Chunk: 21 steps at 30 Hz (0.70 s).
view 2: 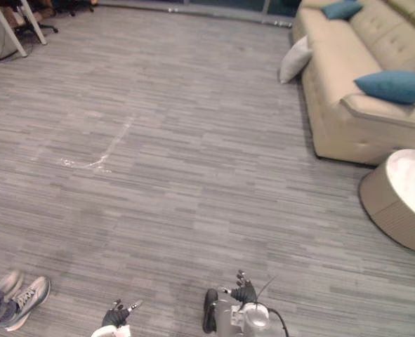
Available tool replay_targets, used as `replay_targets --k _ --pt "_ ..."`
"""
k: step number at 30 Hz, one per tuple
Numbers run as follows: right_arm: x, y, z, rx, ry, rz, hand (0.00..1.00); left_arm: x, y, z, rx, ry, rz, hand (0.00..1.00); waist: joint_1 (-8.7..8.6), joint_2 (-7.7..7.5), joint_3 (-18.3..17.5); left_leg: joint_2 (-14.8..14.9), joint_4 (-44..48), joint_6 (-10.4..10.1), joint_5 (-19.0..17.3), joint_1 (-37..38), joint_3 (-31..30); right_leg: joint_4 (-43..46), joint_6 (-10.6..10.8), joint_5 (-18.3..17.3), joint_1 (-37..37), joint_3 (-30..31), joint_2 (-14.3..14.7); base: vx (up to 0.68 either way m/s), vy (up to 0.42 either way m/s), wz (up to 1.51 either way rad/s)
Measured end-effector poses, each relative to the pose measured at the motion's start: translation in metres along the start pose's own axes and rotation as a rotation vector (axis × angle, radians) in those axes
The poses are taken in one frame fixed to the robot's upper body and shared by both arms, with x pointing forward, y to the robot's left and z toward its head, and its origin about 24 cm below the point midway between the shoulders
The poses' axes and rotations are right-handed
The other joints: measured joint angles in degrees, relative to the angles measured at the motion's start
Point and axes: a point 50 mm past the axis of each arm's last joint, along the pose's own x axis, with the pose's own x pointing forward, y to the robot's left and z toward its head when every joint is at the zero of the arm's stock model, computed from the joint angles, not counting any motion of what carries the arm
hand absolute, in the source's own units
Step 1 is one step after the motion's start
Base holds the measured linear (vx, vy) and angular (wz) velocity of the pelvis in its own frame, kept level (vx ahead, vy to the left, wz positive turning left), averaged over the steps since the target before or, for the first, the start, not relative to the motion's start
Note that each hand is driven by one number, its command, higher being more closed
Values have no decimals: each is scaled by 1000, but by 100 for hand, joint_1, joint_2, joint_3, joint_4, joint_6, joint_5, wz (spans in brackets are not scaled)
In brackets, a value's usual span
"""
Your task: Pick up cushions and gather them together orderly.
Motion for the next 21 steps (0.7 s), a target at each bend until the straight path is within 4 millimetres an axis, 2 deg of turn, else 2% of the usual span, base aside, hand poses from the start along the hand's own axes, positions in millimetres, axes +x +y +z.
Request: replay_targets --k 1,2,3,4,5,6,8,9,10,11,12,13,14,15,16,18,19,20,21 --pt "-2 4 -6 15 20 4 0 1 3 6 21 -27 -2 0 91 -116 36 -61 7 121 -194 -338 104 -320 -14 -94 582 146 -47 802 -70 -39" --pt "-2 4 -8 23 30 3 0 1 2 9 27 -43 -9 0 109 -211 26 -100 -224 191 -387 -707 235 -598 -32 -110 969 247 -90 639 -42 -41" --pt "-2 4 -8 27 28 2 0 1 1 11 28 -54 -11 0 145 -232 20 -135 -557 255 -499 -999 319 -797 -25 -116 1183 321 -124 601 17 -50" --pt "0 4 -3 37 16 -3 0 1 0 14 30 -73 -16 0 178 -246 -6 -318 -1483 296 -518 -1403 339 -1073 116 -202 1479 486 -242 591 78 -56" --pt "1 1 0 30 7 -8 0 1 -3 15 41 -78 -29 0 193 -197 -37 -475 -2458 265 -368 -1622 273 -1200 199 -276 1618 617 -296 709 159 -69" --pt "2 -2 1 23 4 -17 0 1 -5 15 46 -83 -36 0 276 -99 -65 -521 -3746 184 112 -1781 166 -1321 229 -435 1779 795 -353 599 186 -64" --pt "1 -7 -1 8 16 -30 0 0 -10 16 24 -91 -43 0 395 32 -89 -434 -4600 -23 546 -2027 72 -1382 302 -726 2000 999 -362 480 233 -64" --pt "0 -8 -8 4 48 -37 0 -1 -10 18 1 -108 -43 0 505 -13 -130 -343 -4419 22 1001 -2183 218 -1354 323 -1120 2237 1164 -488 778 422 -70" --pt "-2 -7 -16 8 78 -39 0 -1 -4 19 6 -117 -34 0 519 -214 -319 -483 -4062 287 1264 -2240 502 -1158 262 -1272 2362 1294 -714 823 401 -61" --pt "-4 -6 -20 10 89 -39 0 0 -1 19 8 -117 -25 0 513 -336 -362 -547 -4000 382 1325 -2190 616 -920 332 -1291 2290 1315 -853 896 365 -38" --pt "-5 -2 -22 17 92 -31 0 1 4 20 14 -115 -8 0 443 -533 -434 -726 -3888 694 1140 -2052 767 23 628 -1194 1947 1358 -1055 784 282 -18" --pt "-5 -2 -21 16 90 -32 0 2 8 20 30 -107 -3 0 386 -583 -429 -826 -3794 788 883 -1850 772 1215 1192 -831 1514 1474 -1072 755 303 -5" --pt "-6 -3 -24 18 97 -34 0 3 9 20 44 -103 -4 0 343 -623 -402 -888 -3775 836 728 -1674 776 1971 1602 -505 1264 1604 -1064 725 308 18" --pt "-8 -4 -29 19 111 -36 0 5 9 22 78 -94 -9 0 267 -669 -310 -1015 -3795 842 448 -1231 747 3195 1932 -212 880 1680 -1073 661 284 16" --pt "-9 -5 -28 11 106 -38 0 5 8 19 94 -75 -13 0 239 -632 -273 -1080 -3882 835 186 -750 737 3996 1783 -283 518 1500 -1126 644 270 6" --pt "-9 -8 -24 -10 76 -38 0 5 3 15 118 -56 -30 0 174 -483 -202 -1105 -4298 806 -125 137 689 4350 1313 -563 -72 873 -1218 602 218 -5" --pt "-8 -8 -19 -8 50 -38 0 4 3 13 124 -47 -32 0 79 -462 -194 -1102 -4552 843 -191 566 585 4131 1123 -775 -367 525 -1169 597 166 18" --pt "-8 -9 -17 -7 41 -41 0 5 4 12 128 -43 -32 0 39 -473 -178 -1097 -4719 850 -219 798 530 3838 1094 -898 -535 320 -1123 680 99 51" --pt "-7 -14 -14 7 23 -60 0 6 2 12 147 -34 -41 0 -37 -472 -174 -1069 -4909 872 -309 1134 394 3092 1102 -966 -813 -4 -1028 713 48 68"
